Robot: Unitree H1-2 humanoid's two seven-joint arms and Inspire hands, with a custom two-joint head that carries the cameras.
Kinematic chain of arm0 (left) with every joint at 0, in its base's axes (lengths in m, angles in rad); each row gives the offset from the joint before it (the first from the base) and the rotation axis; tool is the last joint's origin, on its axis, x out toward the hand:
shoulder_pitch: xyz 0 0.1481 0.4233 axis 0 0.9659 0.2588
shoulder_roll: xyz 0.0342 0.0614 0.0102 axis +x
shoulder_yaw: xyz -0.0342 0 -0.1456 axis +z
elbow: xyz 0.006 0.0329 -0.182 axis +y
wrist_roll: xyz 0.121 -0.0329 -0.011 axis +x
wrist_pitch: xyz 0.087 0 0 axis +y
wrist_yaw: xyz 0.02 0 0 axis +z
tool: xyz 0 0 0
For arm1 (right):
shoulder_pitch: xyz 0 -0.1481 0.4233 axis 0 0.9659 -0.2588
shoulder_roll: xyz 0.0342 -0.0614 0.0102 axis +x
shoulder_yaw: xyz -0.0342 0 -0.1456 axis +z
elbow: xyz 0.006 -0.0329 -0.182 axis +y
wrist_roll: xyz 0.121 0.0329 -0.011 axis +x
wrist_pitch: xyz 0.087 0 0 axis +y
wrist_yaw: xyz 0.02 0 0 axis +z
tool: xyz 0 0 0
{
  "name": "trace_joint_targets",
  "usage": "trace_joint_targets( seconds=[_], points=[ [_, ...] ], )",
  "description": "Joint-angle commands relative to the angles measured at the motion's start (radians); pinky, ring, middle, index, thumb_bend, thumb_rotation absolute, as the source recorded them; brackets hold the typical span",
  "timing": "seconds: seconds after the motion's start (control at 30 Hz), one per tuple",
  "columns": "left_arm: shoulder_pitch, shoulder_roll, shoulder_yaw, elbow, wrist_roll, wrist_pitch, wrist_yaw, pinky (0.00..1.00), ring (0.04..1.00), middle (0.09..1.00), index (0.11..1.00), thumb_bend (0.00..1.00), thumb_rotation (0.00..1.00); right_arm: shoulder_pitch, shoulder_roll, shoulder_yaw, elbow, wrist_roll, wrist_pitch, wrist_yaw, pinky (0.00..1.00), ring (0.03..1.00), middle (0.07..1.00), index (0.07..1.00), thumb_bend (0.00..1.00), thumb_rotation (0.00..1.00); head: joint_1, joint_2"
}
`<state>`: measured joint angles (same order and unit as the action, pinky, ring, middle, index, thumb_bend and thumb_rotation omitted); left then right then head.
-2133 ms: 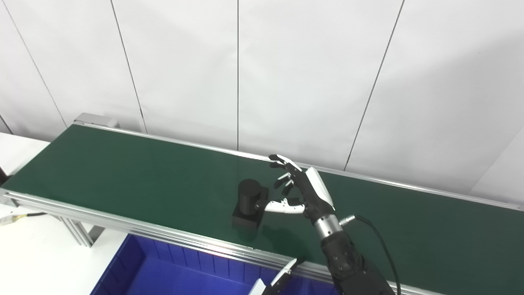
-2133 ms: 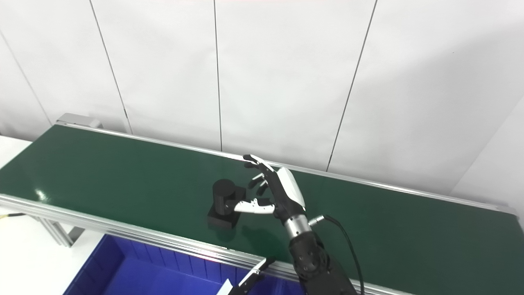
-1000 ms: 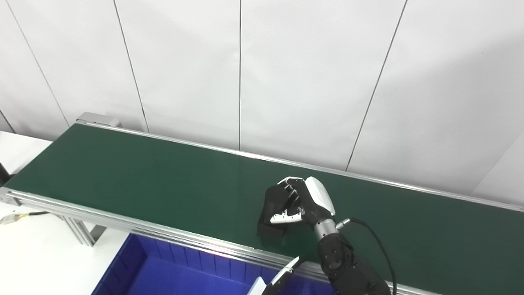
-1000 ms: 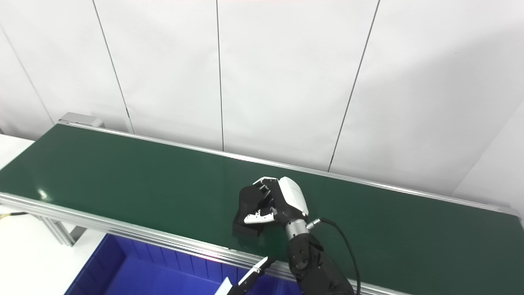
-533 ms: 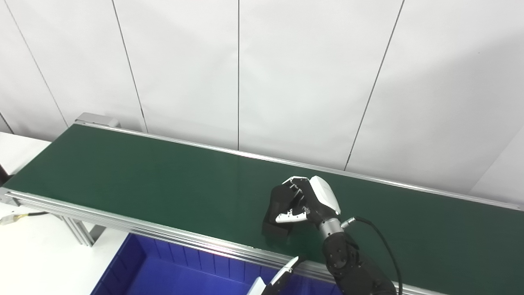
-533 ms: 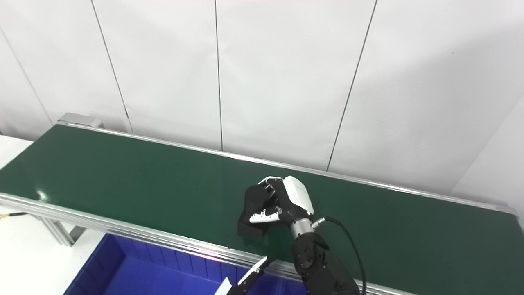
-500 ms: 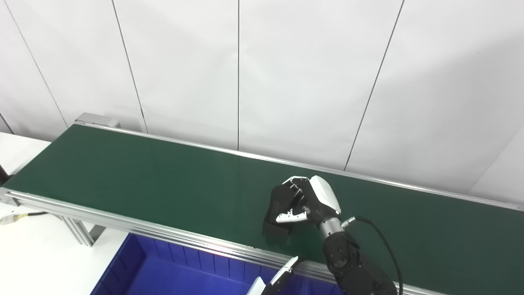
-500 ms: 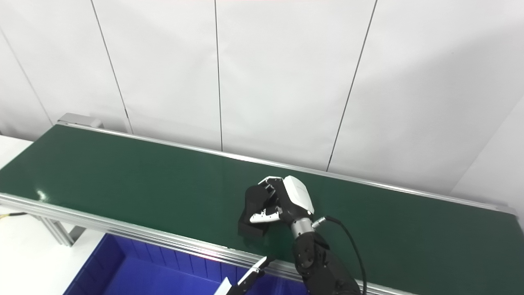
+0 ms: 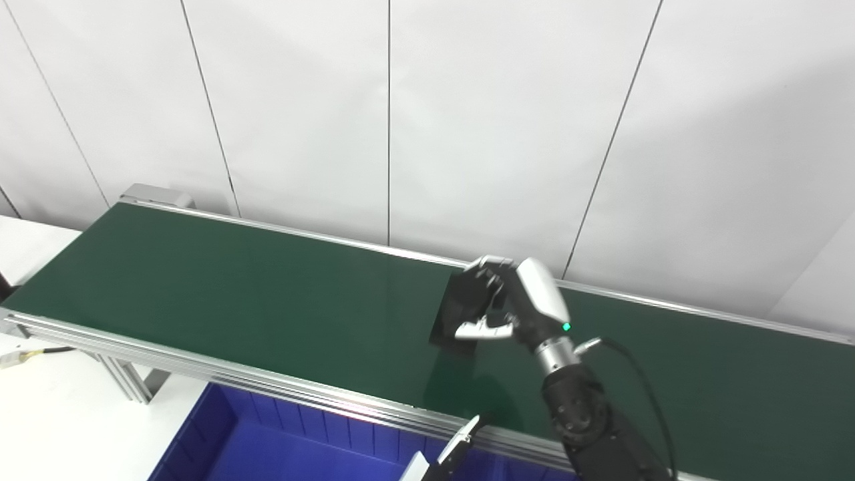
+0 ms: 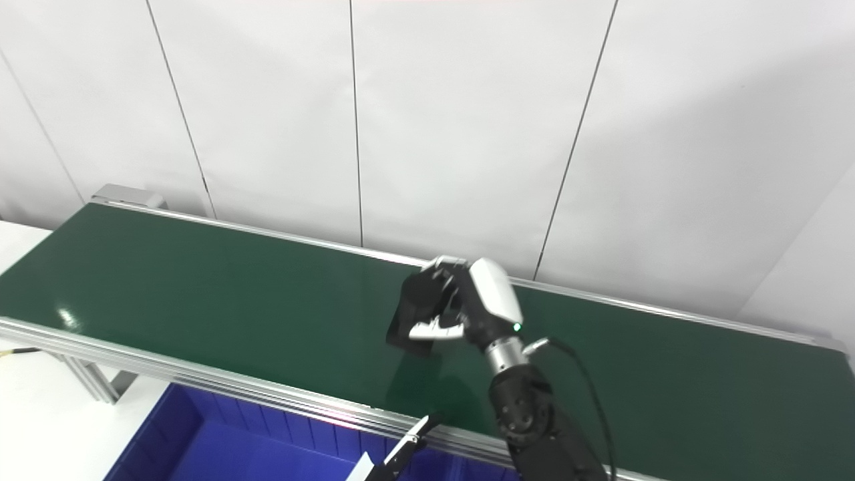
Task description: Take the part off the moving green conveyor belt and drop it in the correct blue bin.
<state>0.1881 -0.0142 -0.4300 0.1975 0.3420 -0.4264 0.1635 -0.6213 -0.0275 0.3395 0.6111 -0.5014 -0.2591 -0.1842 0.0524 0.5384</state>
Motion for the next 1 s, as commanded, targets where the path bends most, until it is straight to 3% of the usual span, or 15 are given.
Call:
trace_joint_targets(
  seconds=[0.0, 0.13, 0.2, 0.27, 0.37, 0.53, 0.63, 0.73, 0.87, 0.97],
  points=[
    [0.007, -0.061, -0.021, -0.014, -0.009, -0.035, -0.007, 0.97, 0.979, 0.965, 0.964, 0.92, 1.0, 0.005, 0.001, -0.021, -0.081, 0.02, 0.021, 0.013, 0.3, 0.369, 0.452, 0.543, 0.51, 0.0, -0.018, 0.002],
    [0.003, -0.056, -0.017, -0.012, -0.015, -0.042, 0.002, 0.98, 0.97, 0.953, 0.958, 0.91, 1.0, 0.054, -0.011, -0.058, -0.171, 0.029, 0.029, 0.014, 0.35, 0.375, 0.459, 0.545, 0.51, 0.0, -0.071, -0.012],
    [0.0, -0.053, -0.017, -0.009, -0.017, -0.043, 0.007, 0.98, 0.973, 0.951, 0.957, 0.91, 1.0, 0.079, -0.023, -0.075, -0.206, 0.032, 0.022, 0.015, 0.27, 0.362, 0.465, 0.55, 0.51, 0.0, -0.091, -0.019],
    [-0.007, -0.048, -0.019, -0.005, -0.018, -0.043, 0.015, 0.98, 0.977, 0.952, 0.959, 0.9, 1.0, 0.102, -0.041, -0.091, -0.227, 0.036, 0.007, 0.017, 0.25, 0.36, 0.463, 0.552, 0.51, 0.0, -0.111, -0.023],
    [-0.019, -0.04, -0.025, -0.006, -0.032, -0.043, 0.024, 0.99, 0.992, 0.963, 0.973, 0.89, 1.0, 0.136, -0.07, -0.116, -0.26, 0.051, 0.004, 0.025, 0.28, 0.371, 0.463, 0.547, 0.51, 0.0, -0.122, -0.023],
    [-0.04, -0.021, -0.023, -0.021, -0.079, -0.043, 0.02, 1.0, 1.0, 0.993, 0.998, 0.86, 1.0, 0.207, -0.119, -0.16, -0.342, 0.058, 0.02, 0.028, 0.27, 0.368, 0.46, 0.547, 0.51, 0.0, -0.202, -0.016],
    [-0.053, -0.005, -0.024, -0.028, -0.087, -0.043, 0.034, 1.0, 1.0, 1.0, 1.0, 0.81, 1.0, 0.258, -0.137, -0.184, -0.402, 0.049, 0.037, 0.026, 0.27, 0.366, 0.466, 0.549, 0.51, 0.0, -0.273, -0.048],
    [-0.056, 0.004, -0.017, -0.032, -0.094, -0.043, 0.036, 1.0, 1.0, 0.987, 1.0, 0.81, 1.0, 0.315, -0.157, -0.2, -0.457, 0.029, 0.021, 0.019, 0.27, 0.366, 0.475, 0.549, 0.51, 0.0, -0.299, -0.056],
    [-0.055, 0.021, -0.001, -0.05, -0.12, -0.043, 0.023, 1.0, 1.0, 0.989, 1.0, 0.82, 1.0, 0.384, -0.183, -0.202, -0.515, -0.03, -0.012, 0.0, 0.29, 0.366, 0.478, 0.549, 0.51, 0.0, -0.346, -0.049],
    [-0.058, 0.039, 0.021, -0.082, -0.152, -0.043, 0.008, 1.0, 1.0, 0.999, 1.0, 0.8, 1.0, 0.441, -0.188, -0.214, -0.579, -0.037, 0.011, 0.002, 0.29, 0.368, 0.48, 0.548, 0.51, 0.0, -0.424, 0.009]
  ],
)
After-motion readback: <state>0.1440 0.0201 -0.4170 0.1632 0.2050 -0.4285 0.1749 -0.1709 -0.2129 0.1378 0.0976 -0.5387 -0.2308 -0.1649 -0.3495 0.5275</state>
